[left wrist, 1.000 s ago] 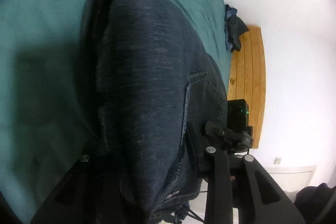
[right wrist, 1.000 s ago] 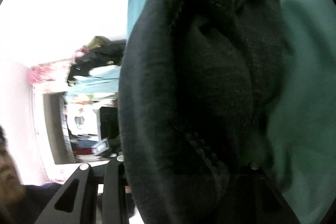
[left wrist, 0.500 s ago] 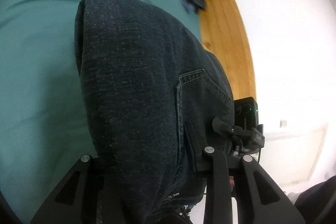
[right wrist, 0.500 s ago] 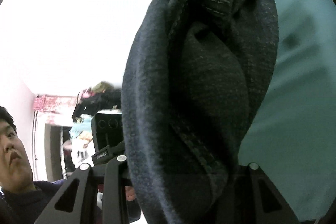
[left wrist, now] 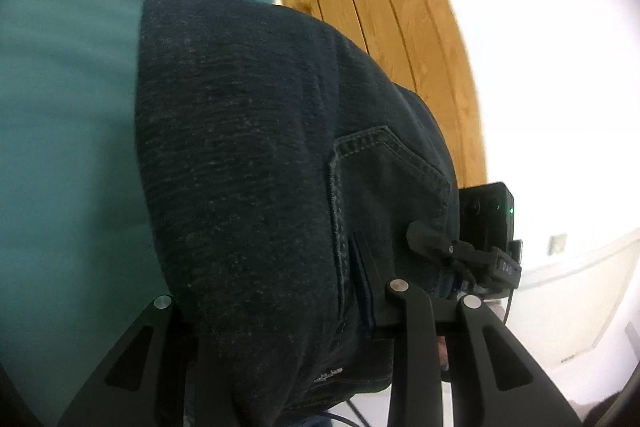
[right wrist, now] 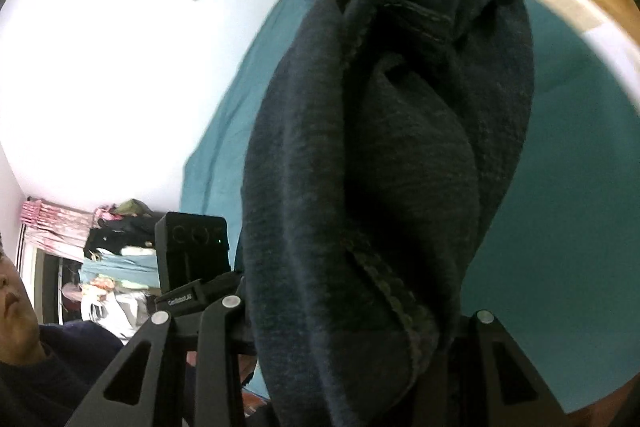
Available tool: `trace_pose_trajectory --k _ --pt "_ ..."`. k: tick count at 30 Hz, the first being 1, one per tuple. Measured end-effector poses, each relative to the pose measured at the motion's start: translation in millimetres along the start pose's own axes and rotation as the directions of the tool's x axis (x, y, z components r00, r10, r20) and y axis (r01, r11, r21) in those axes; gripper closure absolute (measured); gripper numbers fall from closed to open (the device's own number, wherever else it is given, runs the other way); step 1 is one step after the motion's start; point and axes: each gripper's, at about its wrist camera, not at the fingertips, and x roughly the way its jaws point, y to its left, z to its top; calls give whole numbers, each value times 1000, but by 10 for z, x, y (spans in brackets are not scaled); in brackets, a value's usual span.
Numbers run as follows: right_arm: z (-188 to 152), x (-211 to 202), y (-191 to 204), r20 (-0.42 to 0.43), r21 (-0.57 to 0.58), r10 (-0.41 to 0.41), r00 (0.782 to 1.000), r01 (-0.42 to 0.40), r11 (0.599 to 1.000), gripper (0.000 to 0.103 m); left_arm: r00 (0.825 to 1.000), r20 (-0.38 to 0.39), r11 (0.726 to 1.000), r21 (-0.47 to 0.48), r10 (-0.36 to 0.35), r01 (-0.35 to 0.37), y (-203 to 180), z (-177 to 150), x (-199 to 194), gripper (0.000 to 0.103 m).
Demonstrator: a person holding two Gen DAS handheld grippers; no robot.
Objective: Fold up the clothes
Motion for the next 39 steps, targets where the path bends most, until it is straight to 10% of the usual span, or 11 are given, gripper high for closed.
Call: trace_pose_trajectory --k 5,8,10,16,19,20,24,26,32,35,39 --pt "977 -405 -1219 -56 -56 -60 997 56 997 66 1000 -15 1000 7 6 -6 52 467 1594 71" --pt "1052 -444 -1292 -16 -87 -269 963 266 960 56 996 -16 995 44 92 -91 175 743 2264 66" --pt "1101 -471 -1340 14 -102 -401 916 400 911 36 988 -70 989 60 138 -134 285 895 2509 26" --pt "1250 -550 -1486 112 -120 -736 667 745 657 0 915 -240 943 160 323 -291 336 890 2311 23" --pt "1325 -589 -1558 161 -114 -854 494 869 481 0 825 -298 875 226 480 -427 279 591 1759 22" --pt "1313 -598 -1540 175 -102 -882 437 899 425 0 788 -321 850 247 525 -465 255 492 1583 22" --pt "120 -500 -128 174 158 -901 398 891 425 0 660 -309 724 399 684 -563 -81 -214 436 22" --pt "-476 -450 577 168 286 -910 379 865 413 0 622 -214 624 530 753 -574 -544 135 188 22" --pt "-2247 -307 2692 138 626 -935 326 703 338 0 581 98 276 809 808 -519 -1516 -320 -1715 22" --pt "-2626 -203 3652 124 670 -963 241 695 260 0 600 264 118 846 755 -520 -2102 -678 -2829 22" --pt "-3070 5 4575 119 725 -970 211 649 230 0 624 307 86 851 718 -518 -2596 -658 -3608 22"
